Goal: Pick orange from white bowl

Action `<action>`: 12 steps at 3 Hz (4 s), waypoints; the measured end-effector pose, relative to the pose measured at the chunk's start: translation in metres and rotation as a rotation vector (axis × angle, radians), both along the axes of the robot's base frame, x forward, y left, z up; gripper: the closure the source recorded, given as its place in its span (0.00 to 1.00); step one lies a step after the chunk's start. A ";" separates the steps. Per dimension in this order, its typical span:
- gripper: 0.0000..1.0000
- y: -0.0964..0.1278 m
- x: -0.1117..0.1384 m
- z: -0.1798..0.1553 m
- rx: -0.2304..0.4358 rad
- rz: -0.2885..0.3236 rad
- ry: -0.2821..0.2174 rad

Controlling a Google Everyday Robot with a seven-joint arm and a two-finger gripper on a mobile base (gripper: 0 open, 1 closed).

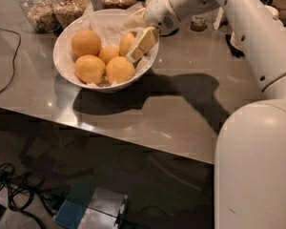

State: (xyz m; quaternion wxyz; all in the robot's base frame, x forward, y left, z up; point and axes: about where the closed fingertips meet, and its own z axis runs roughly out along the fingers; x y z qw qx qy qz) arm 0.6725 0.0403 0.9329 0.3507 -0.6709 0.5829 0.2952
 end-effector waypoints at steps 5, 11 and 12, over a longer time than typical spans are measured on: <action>0.21 -0.035 0.037 -0.013 -0.285 -0.127 -0.119; 0.23 -0.006 0.032 -0.005 -0.332 -0.050 -0.265; 0.22 -0.007 0.034 -0.021 -0.353 -0.043 -0.229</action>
Offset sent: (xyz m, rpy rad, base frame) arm 0.0369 -0.0404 -0.0030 -0.1468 -0.0400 -0.1619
